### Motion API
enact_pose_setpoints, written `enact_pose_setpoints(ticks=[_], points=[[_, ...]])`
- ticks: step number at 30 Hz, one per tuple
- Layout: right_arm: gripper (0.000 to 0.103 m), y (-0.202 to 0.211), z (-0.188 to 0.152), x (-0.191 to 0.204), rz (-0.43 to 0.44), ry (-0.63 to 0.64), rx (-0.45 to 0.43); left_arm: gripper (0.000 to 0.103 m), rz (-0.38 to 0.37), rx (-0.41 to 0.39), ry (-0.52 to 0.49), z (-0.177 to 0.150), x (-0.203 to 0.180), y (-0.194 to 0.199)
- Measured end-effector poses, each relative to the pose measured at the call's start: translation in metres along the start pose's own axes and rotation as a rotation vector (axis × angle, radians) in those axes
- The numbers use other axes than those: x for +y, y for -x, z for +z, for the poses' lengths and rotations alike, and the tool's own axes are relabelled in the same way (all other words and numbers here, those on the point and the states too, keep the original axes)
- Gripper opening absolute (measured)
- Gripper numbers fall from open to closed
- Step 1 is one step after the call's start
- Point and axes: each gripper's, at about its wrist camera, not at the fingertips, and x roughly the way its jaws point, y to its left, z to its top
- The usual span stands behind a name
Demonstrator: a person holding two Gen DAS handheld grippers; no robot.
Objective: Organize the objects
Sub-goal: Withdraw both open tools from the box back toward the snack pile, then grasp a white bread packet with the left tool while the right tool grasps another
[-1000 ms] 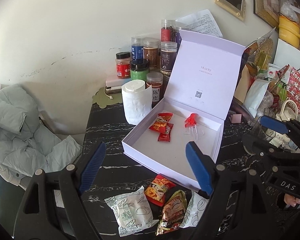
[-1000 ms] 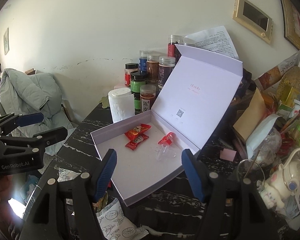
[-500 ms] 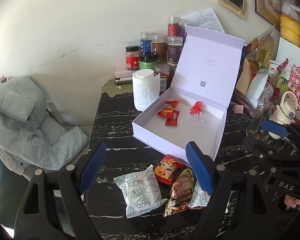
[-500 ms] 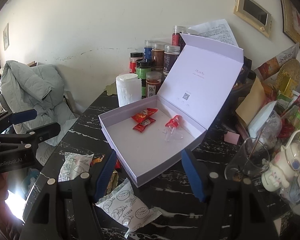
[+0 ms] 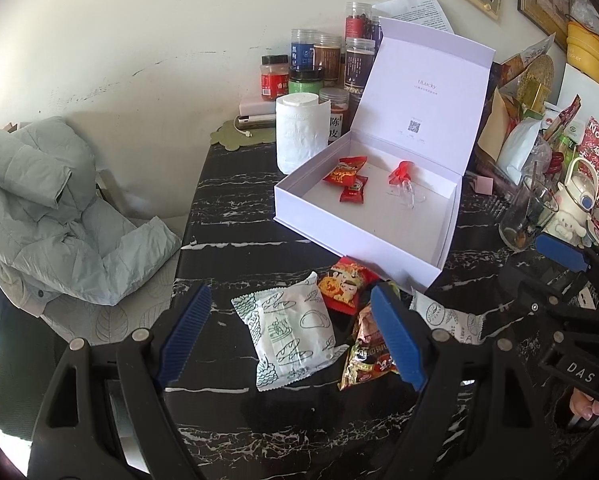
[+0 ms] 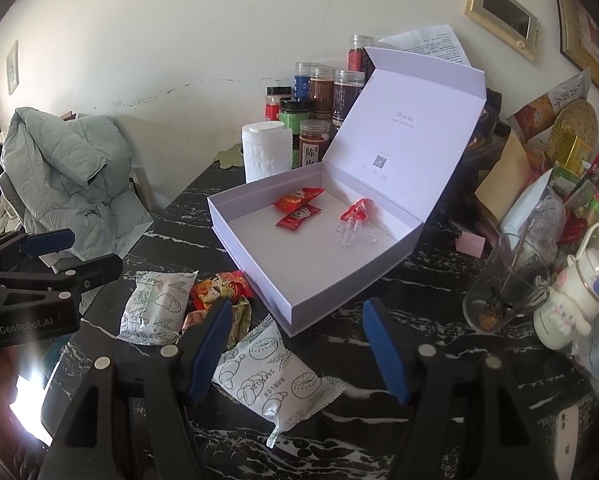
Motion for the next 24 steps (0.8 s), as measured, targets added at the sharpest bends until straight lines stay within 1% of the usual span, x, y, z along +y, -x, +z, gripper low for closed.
enact_pose_setpoints(ticks=[6,13,18,24], points=[[0.068,-0.008,-0.019,0.002,0.019,-0.008,0.019,0.082,0.015,0.031,0.005,-0.016,0.001,-0.008],[0.068,-0.02,-0.039,-0.001,0.036,-0.03,0.047,0.082,0.015,0.071,-0.004,-0.032,-0.002,-0.023],[0.068,-0.032,-0.05,-0.006,0.057,-0.051,0.063,0.082,0.034,0.093,0.018,-0.04,-0.002,-0.038],[0.07,-0.044,-0.057,-0.009,0.082,-0.056,0.079,0.082,0.023,0.137,0.042,-0.045,0.0,-0.06]])
